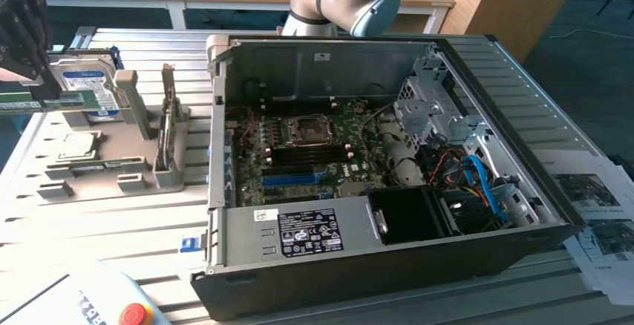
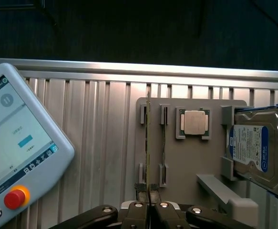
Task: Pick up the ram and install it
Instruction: 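Pick up the ram and move it above insertion slot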
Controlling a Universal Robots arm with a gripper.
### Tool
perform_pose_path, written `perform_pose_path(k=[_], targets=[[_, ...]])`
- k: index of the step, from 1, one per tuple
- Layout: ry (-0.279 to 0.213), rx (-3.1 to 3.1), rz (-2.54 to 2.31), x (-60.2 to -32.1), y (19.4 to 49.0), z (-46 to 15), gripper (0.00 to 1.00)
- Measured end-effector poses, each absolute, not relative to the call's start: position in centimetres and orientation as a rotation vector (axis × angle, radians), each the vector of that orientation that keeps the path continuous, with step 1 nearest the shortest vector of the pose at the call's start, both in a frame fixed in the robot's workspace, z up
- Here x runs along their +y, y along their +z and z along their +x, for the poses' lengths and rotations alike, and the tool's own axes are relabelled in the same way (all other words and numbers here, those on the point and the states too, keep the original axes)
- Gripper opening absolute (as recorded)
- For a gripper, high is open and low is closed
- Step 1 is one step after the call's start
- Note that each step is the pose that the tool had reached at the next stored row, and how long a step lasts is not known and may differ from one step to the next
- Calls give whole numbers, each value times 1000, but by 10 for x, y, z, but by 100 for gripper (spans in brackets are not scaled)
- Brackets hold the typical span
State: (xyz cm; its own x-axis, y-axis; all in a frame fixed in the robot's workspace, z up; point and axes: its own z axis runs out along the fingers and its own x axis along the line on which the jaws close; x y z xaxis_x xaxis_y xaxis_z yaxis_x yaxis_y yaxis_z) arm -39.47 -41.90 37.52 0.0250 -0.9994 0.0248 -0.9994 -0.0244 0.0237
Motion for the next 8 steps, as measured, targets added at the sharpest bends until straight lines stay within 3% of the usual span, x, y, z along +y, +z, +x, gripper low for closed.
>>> perform_pose_path(k=[8], targets=[[1,-2170,2224,-419,384,-395,12]])
